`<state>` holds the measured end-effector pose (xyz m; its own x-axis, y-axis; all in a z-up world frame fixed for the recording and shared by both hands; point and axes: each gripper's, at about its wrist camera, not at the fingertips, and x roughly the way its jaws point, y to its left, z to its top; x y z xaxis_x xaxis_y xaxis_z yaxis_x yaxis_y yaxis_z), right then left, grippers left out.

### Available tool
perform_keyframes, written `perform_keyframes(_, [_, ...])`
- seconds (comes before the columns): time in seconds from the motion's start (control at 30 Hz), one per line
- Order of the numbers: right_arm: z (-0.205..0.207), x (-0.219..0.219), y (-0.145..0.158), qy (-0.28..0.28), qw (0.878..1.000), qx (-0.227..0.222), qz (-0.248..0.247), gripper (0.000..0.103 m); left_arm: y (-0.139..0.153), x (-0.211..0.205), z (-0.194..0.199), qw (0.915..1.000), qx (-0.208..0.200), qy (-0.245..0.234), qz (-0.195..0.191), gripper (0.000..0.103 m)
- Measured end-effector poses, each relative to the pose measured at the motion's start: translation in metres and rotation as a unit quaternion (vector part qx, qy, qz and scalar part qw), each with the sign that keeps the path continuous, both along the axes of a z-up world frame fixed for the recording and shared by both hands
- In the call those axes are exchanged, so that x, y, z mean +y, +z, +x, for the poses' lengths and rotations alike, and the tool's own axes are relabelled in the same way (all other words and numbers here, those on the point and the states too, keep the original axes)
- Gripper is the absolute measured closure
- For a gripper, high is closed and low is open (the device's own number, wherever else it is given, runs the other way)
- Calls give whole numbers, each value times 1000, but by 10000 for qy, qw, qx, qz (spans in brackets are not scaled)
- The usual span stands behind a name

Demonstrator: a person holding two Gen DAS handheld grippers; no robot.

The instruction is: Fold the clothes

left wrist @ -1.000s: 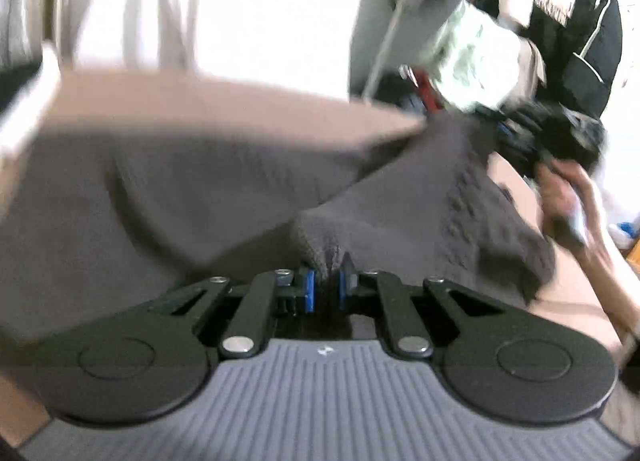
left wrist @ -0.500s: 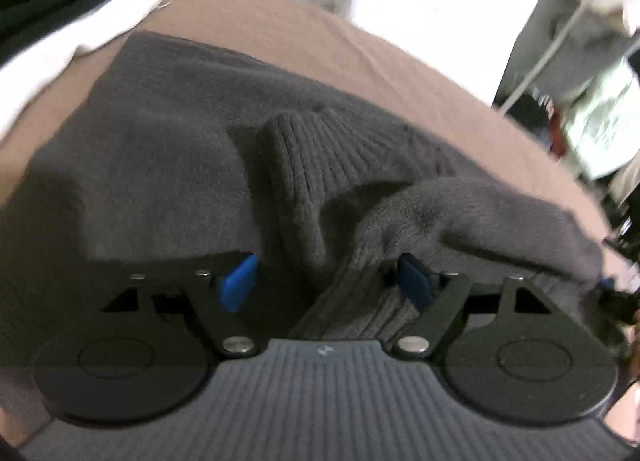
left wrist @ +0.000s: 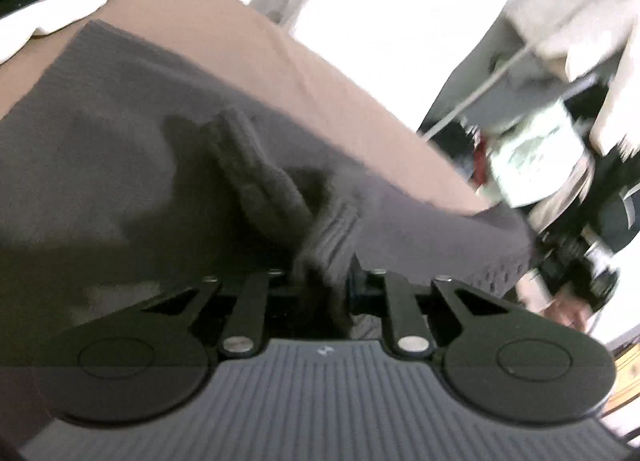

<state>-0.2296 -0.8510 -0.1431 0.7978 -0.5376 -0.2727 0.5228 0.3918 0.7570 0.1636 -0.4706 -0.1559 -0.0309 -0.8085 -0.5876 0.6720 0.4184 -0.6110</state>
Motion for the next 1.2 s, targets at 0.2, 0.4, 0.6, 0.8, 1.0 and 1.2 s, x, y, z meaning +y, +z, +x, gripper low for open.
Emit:
perform_keyframes(0.2, [12, -28, -37, 47, 9899, 949, 1051, 79, -27, -37, -9, 9875, -537, -218, 1463, 80])
perform_keyframes(0.4, [-23, -8, -31, -77, 9782, 971, 1832, 54, 5, -24, -24, 9832, -799, 581, 1533, 54])
perform_keyframes(0.6, [-84, 65, 17, -135, 9699, 1974, 1418, 39, 35, -6, -117, 9564, -1890, 404, 2192, 50])
perform_keyframes(0.8, [-154, 101, -17, -452, 9690, 746, 2312, 37, 34, 13, -210, 9826, -1543, 45, 1037, 40])
perform_keyframes(1.0, [-140, 92, -61, -402, 9512, 262, 3047, 33, -3, -14, -258, 9908, -814, -795, 728, 36])
perform_keyframes(1.2, [-118, 73, -65, -318, 9694, 453, 2390, 35, -18, -19, -255, 9969, -29, -534, 580, 35])
